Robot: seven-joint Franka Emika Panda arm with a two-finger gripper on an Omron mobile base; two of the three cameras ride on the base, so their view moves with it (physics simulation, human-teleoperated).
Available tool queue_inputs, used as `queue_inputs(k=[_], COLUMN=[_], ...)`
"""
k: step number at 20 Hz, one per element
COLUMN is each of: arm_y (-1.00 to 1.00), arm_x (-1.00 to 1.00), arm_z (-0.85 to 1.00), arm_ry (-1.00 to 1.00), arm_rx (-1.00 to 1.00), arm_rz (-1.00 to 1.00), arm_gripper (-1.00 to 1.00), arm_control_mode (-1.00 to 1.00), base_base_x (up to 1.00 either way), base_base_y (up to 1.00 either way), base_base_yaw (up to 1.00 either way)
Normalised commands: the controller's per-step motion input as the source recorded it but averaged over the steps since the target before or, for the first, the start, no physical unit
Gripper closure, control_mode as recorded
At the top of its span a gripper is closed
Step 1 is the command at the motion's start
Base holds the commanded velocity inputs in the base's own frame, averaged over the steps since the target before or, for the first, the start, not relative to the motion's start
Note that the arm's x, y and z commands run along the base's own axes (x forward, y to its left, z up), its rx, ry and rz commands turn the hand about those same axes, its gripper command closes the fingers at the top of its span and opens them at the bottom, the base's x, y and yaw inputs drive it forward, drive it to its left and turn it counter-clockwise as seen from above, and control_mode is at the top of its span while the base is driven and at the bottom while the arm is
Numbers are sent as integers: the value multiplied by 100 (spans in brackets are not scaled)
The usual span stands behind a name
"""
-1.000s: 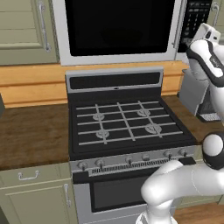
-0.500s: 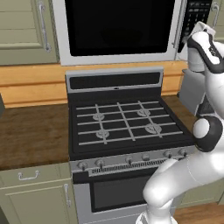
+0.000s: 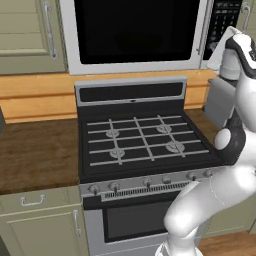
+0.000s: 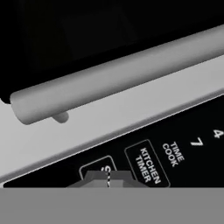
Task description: Pick the garlic from the sink and place it in the bowl. Then pick the bowl and place it in the microwave. Then close the microwave door and press the start button.
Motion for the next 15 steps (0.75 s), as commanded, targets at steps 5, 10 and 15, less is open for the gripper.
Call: queue_inputs(k=[5, 10, 15], arm_y=[6, 0, 5], arm_x=[36, -87, -100], arm_z=[-11, -11, -48], arm_ry=[-5, -9, -1], arm_rx=[0, 0, -6], arm_rz=[0, 0, 0], arm_gripper=[100, 100, 100], arm_control_mode=[-100, -100, -100], base_base_x=[0, 0, 0], base_base_y=[0, 0, 0], base_base_yaw=[0, 0, 0])
